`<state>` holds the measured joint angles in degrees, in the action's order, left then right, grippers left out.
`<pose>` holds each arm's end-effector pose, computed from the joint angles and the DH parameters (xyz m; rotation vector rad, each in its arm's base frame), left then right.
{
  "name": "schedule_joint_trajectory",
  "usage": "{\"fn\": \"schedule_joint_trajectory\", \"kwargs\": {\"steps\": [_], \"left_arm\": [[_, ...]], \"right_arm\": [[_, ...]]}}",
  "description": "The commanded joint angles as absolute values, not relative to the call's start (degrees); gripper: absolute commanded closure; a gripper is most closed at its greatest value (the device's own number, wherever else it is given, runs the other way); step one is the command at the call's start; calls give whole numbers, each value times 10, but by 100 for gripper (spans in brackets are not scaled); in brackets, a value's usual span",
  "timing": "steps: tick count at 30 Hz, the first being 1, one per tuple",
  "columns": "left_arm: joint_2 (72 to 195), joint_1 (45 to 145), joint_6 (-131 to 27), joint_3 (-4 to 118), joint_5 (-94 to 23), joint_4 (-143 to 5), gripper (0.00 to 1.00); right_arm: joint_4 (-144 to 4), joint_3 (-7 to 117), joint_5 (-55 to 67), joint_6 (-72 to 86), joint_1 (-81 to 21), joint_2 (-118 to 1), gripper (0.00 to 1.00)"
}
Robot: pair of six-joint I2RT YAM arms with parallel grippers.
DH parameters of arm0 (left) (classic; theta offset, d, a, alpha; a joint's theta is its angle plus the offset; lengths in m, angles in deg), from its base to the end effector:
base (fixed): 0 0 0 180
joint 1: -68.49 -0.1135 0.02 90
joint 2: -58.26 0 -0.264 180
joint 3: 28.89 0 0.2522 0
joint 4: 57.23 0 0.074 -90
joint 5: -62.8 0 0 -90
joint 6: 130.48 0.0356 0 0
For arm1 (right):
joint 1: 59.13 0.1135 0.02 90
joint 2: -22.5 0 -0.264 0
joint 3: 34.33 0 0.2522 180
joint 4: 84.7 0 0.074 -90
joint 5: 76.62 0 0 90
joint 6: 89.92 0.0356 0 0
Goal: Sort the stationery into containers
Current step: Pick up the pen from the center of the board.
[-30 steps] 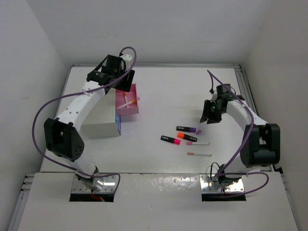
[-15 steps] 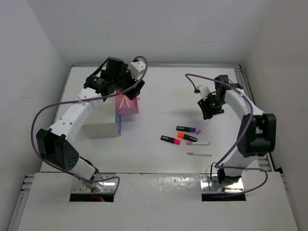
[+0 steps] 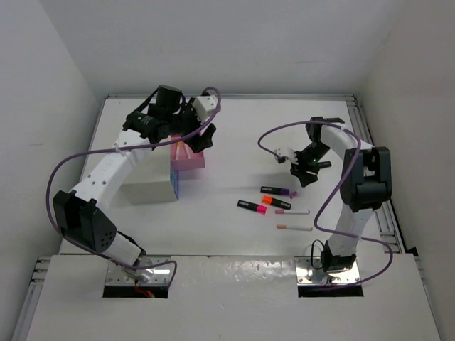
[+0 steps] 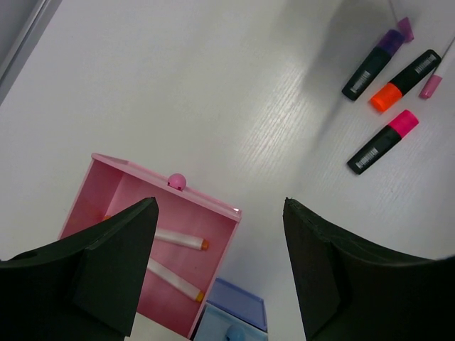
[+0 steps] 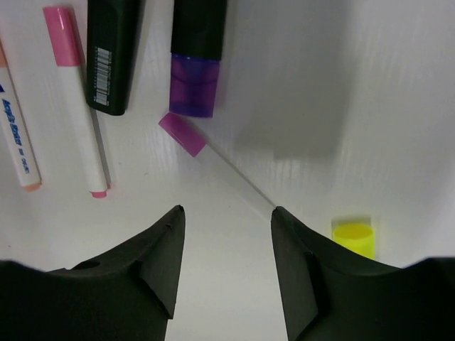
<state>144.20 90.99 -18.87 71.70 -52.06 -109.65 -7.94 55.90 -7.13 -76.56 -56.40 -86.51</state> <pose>0.2985 -0.1399 0.3755 1.0414 1.9404 -0.4909 0.3334 0.0284 0.1751 -1.8698 2.2939 0.5139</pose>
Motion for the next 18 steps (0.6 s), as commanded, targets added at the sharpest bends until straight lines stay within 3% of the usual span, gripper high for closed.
{"fn": "schedule_joint_trajectory", "kwargs": {"steps": [1, 16, 18], "left_arm": [[1416, 903, -186, 720, -542, -1100, 23], [1417, 891, -187, 712, -542, -1105, 23], [1417, 889, -186, 710, -542, -1107, 23]], "right_arm": [[-79, 549, -61, -855, -552, -873, 49], [-215, 447, 6, -955, -545, -904, 58], [-234, 410, 12, -979, -546, -896, 67]]}}
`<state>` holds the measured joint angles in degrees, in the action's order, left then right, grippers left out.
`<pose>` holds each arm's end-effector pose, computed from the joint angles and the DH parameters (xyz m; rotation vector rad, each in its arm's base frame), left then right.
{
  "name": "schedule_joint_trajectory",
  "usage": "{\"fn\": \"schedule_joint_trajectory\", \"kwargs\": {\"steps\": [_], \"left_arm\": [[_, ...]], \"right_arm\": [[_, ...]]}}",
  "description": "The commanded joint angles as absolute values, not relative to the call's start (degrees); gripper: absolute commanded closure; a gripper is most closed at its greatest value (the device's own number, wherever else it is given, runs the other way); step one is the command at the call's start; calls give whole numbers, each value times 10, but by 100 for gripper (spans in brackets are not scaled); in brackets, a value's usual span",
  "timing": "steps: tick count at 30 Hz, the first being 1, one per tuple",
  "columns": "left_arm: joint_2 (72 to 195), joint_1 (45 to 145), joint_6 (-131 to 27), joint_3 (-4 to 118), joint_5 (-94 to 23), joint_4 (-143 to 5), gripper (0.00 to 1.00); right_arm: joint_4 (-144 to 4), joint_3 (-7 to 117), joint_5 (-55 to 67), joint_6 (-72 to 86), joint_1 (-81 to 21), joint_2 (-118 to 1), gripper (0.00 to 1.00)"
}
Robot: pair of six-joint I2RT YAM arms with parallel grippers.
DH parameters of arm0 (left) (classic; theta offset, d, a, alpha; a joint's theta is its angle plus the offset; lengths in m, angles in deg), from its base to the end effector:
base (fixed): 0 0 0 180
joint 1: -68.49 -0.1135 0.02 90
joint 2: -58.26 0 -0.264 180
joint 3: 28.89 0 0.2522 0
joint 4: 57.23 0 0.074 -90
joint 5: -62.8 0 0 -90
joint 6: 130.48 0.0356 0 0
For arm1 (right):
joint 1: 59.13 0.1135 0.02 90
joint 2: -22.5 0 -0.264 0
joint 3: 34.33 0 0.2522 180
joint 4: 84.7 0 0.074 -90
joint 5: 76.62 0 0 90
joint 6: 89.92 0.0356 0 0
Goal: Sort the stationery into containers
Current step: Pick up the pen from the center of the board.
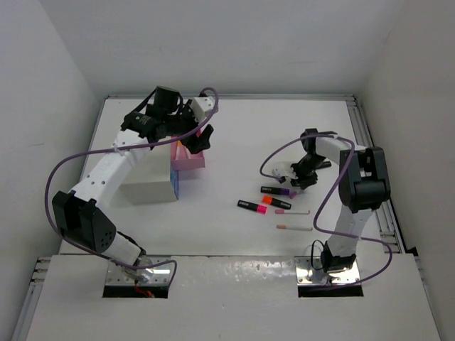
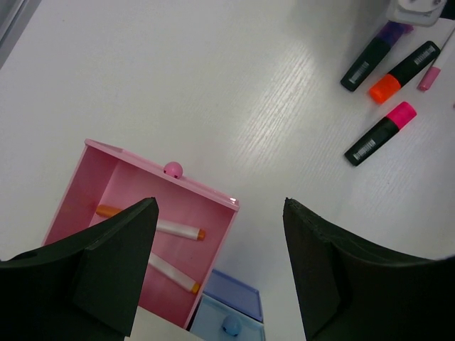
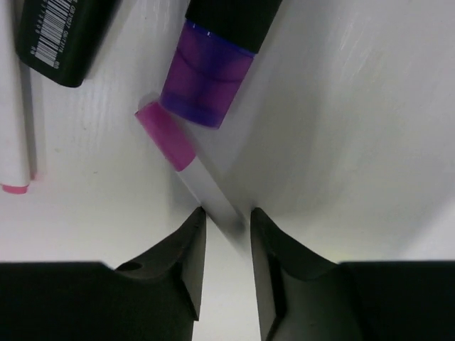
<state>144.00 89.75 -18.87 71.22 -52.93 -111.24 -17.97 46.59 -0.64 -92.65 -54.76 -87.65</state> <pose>0.2986 -0.1327 0.3717 1.0313 1.9758 -0.5029 0.3182 0.0330 0.1302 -2.2525 2.0152 0.3762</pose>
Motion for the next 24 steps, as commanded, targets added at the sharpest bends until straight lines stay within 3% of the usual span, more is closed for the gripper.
{"fn": "schedule_joint_trajectory", "kwargs": {"steps": [1, 7, 15, 20, 24], "left_arm": [[1418, 889, -186, 710, -541, -1106, 23], [1419, 887, -188, 711, -549, -1106, 23], [1412, 887, -201, 705, -567, -1088, 23], [1387, 873, -307, 652, -551, -1006, 23], [1346, 840, -399, 592, -597, -878, 24]], "right_arm": [[-241, 397, 17, -991, -545, -884, 71], [-262, 327, 34, -1056, -545, -848, 88], [-237, 304, 11, -1068, -557, -788, 97], [-152, 445, -145, -878, -556, -776, 100], [-162, 551, -292, -613, -555, -766, 100]]}}
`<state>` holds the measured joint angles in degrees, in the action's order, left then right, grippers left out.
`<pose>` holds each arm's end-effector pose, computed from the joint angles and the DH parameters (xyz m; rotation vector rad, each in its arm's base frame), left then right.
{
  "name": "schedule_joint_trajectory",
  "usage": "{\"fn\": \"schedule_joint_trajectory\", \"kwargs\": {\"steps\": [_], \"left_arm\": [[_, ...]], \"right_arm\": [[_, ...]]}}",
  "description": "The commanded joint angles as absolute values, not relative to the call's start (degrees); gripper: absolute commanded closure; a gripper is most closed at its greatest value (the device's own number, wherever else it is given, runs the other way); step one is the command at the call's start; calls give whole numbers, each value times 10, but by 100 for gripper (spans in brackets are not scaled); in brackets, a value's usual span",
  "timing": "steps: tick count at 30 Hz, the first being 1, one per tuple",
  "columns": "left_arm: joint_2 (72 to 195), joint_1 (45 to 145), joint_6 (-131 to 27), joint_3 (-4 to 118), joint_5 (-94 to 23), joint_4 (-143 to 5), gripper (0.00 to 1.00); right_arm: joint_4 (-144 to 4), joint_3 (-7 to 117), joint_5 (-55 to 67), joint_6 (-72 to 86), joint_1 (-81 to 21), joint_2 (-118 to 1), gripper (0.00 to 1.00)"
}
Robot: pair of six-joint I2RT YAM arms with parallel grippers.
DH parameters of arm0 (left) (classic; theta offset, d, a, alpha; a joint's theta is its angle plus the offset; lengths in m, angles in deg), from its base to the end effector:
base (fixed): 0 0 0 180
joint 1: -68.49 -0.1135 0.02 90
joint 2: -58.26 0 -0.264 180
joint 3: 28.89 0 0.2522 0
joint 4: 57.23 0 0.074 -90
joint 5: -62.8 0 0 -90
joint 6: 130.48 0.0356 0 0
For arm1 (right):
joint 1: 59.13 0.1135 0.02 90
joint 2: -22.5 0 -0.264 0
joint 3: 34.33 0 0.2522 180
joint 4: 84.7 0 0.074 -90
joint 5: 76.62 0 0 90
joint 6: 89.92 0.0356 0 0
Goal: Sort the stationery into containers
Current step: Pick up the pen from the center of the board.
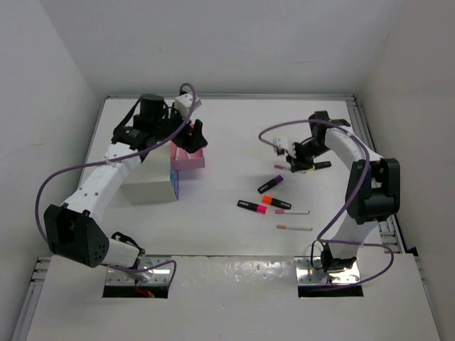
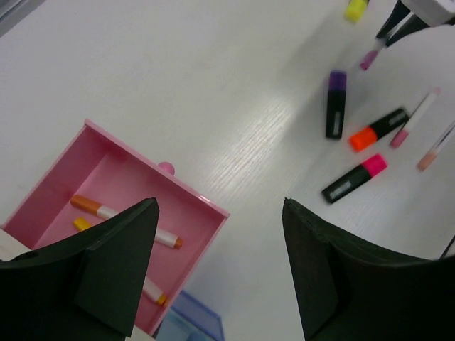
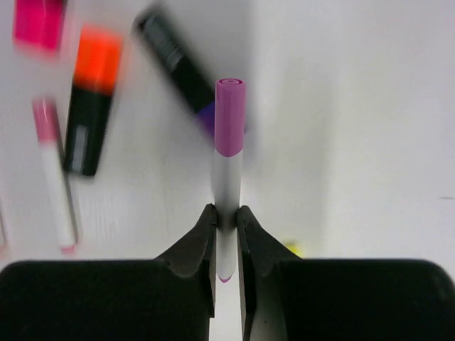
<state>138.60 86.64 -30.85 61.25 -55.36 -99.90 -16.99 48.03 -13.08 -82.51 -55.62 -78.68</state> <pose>0.2919 -0.1134 0.3595 0.7860 1.9787 -0.6129 0.3147 0.0352 0.1855 -1.9033 2.0086 0.4483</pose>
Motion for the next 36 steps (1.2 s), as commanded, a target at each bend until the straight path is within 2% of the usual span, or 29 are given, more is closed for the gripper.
{"fn": "schedule_joint_trajectory", "kwargs": {"steps": [1, 2, 4, 5, 6, 8, 9, 14, 16, 23, 28, 31, 32, 34, 35, 36], "left_arm": [[1341, 829, -452, 573, -613, -857, 24], [1336, 826, -471, 564, -626, -815, 24], [1338, 819, -529, 555, -663, -784, 24], [1342, 819, -554, 543, -680, -754, 25], [1346, 818, -610, 533, -692, -731, 25], [1358, 820, -666, 507, -717, -653, 26], [1362, 821, -688, 502, -719, -635, 26], [1389, 825, -769, 512, -722, -583, 28], [1397, 832, -774, 519, -722, -580, 28], [1402, 855, -776, 510, -719, -575, 28], [1405, 857, -788, 512, -728, -561, 31], [1407, 858, -792, 512, -733, -554, 41], [1407, 858, -793, 511, -735, -554, 52], [1405, 855, -792, 506, -742, -553, 67], [1404, 852, -791, 506, -746, -555, 80], [1403, 848, -790, 507, -746, -560, 85]], "right_arm": [[-179, 581, -324, -560, -554, -766, 100], [-199, 590, -380, -435, -552, -759, 100], [-317, 582, -427, -298, -541, -745, 100], [-374, 568, -457, -141, -535, -726, 100], [-513, 527, -471, -56, -524, -715, 100], [-660, 480, -481, 159, -510, -687, 100], [-786, 459, -481, 216, -495, -680, 100], [-989, 396, -464, 462, -458, -682, 100], [-1060, 393, -453, 506, -438, -693, 100], [-1078, 432, -446, 546, -376, -715, 100], [-1074, 441, -447, 540, -353, -728, 100], [-1070, 450, -447, 535, -343, -734, 100], [-1067, 453, -448, 533, -341, -736, 100], [-1057, 460, -448, 526, -339, -738, 100], [-1051, 463, -446, 524, -338, -739, 100], [-1043, 464, -445, 514, -340, -738, 96]]}}
